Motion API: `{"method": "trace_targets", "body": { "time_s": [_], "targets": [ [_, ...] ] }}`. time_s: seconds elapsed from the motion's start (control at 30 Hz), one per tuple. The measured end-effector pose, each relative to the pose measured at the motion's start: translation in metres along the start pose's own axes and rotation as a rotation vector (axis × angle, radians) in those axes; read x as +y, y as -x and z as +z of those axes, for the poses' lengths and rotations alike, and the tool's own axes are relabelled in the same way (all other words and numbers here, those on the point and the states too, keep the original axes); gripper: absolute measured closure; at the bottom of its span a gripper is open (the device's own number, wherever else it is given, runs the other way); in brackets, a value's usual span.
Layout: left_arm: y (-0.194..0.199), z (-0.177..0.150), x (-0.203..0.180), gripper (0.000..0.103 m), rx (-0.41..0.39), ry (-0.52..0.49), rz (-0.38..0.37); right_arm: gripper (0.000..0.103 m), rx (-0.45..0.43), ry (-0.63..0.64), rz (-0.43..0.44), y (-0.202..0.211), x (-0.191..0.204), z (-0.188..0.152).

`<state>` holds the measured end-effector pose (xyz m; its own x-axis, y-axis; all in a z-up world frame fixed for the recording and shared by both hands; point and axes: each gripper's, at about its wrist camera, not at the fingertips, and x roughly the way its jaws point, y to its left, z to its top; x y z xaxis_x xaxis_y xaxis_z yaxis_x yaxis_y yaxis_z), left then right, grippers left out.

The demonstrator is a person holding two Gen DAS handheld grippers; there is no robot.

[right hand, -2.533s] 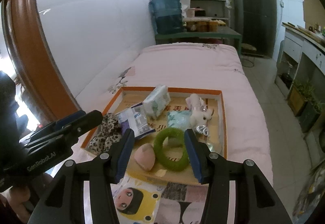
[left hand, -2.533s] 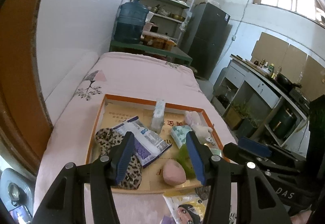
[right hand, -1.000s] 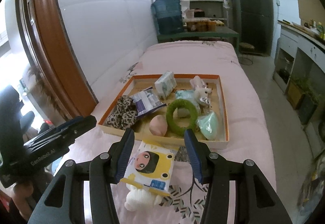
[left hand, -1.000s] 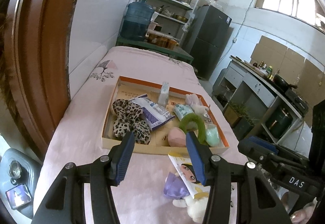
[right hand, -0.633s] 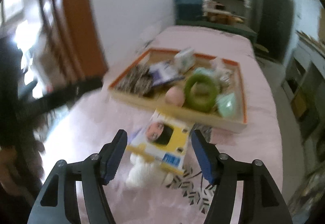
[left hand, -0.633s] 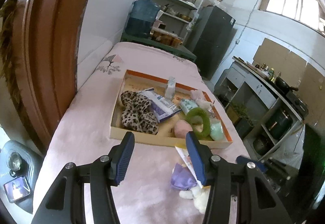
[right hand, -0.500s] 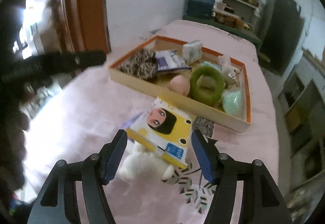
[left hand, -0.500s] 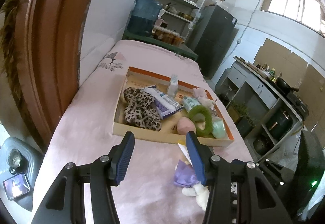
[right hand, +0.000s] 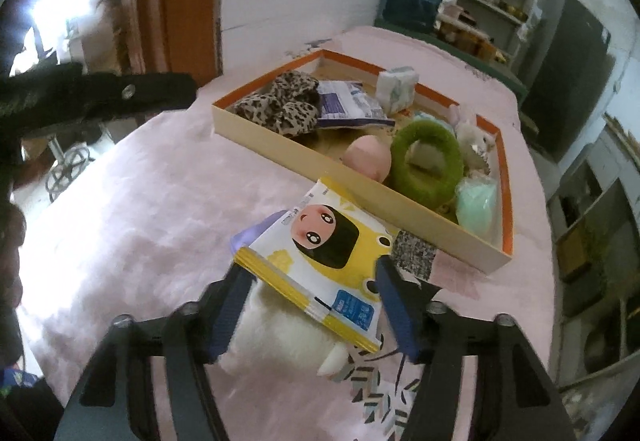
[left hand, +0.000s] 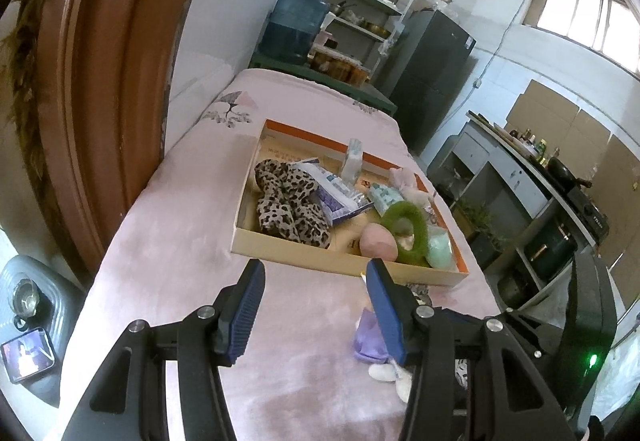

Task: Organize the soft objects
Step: 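Grasp the yellow cartoon tissue pack with right tool while left tool grasps purple-hat plush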

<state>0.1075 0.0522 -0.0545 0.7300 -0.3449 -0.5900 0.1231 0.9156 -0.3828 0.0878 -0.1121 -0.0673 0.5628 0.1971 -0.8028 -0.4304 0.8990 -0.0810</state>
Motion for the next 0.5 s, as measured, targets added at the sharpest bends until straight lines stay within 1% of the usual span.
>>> {"method": "trace_targets", "body": {
  "time_s": [0.03, 0.07, 0.13, 0.27, 0.4, 0.47, 0.5],
  "targets": [
    [0.000, -0.001, 0.001, 0.051, 0.000, 0.001, 0.002, 0.054, -0.001, -0.030, 0.031, 0.000, -0.005, 0.001],
    [-0.001, -0.001, 0.002, 0.051, 0.001, 0.003, 0.002, 0.056, -0.005, -0.052, 0.046, 0.001, -0.008, 0.001],
    [-0.002, -0.001, 0.005, 0.051, 0.004, 0.011, 0.002, 0.060, -0.028, -0.096, 0.043, 0.005, -0.017, 0.002],
    [-0.007, -0.002, 0.007, 0.051, 0.013, 0.017, -0.003, 0.061, -0.057, -0.152, 0.018, 0.014, -0.032, 0.001],
    [-0.011, -0.006, 0.003, 0.051, 0.027, 0.009, -0.013, 0.061, -0.030, -0.163, -0.037, 0.008, -0.042, 0.001],
    [-0.013, -0.008, 0.000, 0.051, 0.036, -0.001, -0.015, 0.067, -0.022, -0.179, -0.015, 0.001, -0.047, 0.002],
    [-0.015, -0.009, -0.001, 0.051, 0.041, -0.006, -0.015, 0.074, -0.021, -0.183, 0.002, -0.002, -0.048, 0.003]
  ]
}}
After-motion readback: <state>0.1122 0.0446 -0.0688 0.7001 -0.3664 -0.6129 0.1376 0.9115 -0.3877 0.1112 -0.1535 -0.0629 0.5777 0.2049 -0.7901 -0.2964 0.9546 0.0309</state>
